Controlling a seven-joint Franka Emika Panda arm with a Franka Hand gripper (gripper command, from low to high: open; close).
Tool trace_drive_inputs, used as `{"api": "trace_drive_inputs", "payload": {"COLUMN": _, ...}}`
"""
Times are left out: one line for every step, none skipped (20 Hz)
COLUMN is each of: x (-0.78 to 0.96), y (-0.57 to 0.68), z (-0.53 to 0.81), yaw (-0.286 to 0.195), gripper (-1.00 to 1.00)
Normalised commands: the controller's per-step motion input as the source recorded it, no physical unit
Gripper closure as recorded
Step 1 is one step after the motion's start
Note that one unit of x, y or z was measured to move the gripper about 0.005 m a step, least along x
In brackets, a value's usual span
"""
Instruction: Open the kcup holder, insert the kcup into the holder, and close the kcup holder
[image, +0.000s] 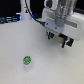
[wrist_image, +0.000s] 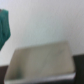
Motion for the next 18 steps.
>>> {"api": "trace_drive_inputs", "payload": {"x": 0.25, "y": -0.73, "z": 0.13, "yaw": -0.184, "gripper": -1.0}}
{"api": "trace_drive_inputs", "payload": {"x": 0.2, "y": -0.73, "z": 0.1, "yaw": -0.187, "gripper": -1.0}}
{"api": "trace_drive_inputs", "payload": {"x": 0.14, "y": -0.72, "z": 0.06, "yaw": -0.196, "gripper": -1.0}}
{"api": "trace_drive_inputs", "payload": {"x": 0.11, "y": -0.72, "z": 0.04, "yaw": -0.2, "gripper": -1.0}}
{"api": "trace_drive_inputs", "payload": {"x": 0.1, "y": -0.71, "z": 0.03, "yaw": -0.206, "gripper": -1.0}}
{"api": "trace_drive_inputs", "payload": {"x": 0.09, "y": -0.67, "z": 0.03, "yaw": -0.217, "gripper": -1.0}}
{"api": "trace_drive_inputs", "payload": {"x": 0.11, "y": -0.66, "z": 0.04, "yaw": -0.218, "gripper": -1.0}}
{"api": "trace_drive_inputs", "payload": {"x": 0.26, "y": -0.73, "z": 0.06, "yaw": -0.172, "gripper": -1.0}}
{"api": "trace_drive_inputs", "payload": {"x": 0.24, "y": -0.75, "z": 0.04, "yaw": -0.165, "gripper": -1.0}}
{"api": "trace_drive_inputs", "payload": {"x": 0.17, "y": -0.75, "z": 0.02, "yaw": -0.17, "gripper": -1.0}}
{"api": "trace_drive_inputs", "payload": {"x": 0.12, "y": -0.7, "z": 0.0, "yaw": -0.188, "gripper": -1.0}}
{"api": "trace_drive_inputs", "payload": {"x": 0.08, "y": -0.64, "z": -0.01, "yaw": -0.208, "gripper": -1.0}}
{"api": "trace_drive_inputs", "payload": {"x": 0.15, "y": -0.7, "z": 0.0, "yaw": -0.195, "gripper": -1.0}}
{"api": "trace_drive_inputs", "payload": {"x": 0.13, "y": -0.73, "z": 0.01, "yaw": -0.193, "gripper": -1.0}}
{"api": "trace_drive_inputs", "payload": {"x": 0.15, "y": -0.71, "z": 0.01, "yaw": -0.18, "gripper": -1.0}}
{"api": "trace_drive_inputs", "payload": {"x": 0.24, "y": -0.67, "z": 0.0, "yaw": -0.173, "gripper": -1.0}}
{"api": "trace_drive_inputs", "payload": {"x": 0.34, "y": -0.63, "z": -0.01, "yaw": -0.172, "gripper": -1.0}}
{"api": "trace_drive_inputs", "payload": {"x": 0.36, "y": -0.54, "z": 0.01, "yaw": -0.195, "gripper": -1.0}}
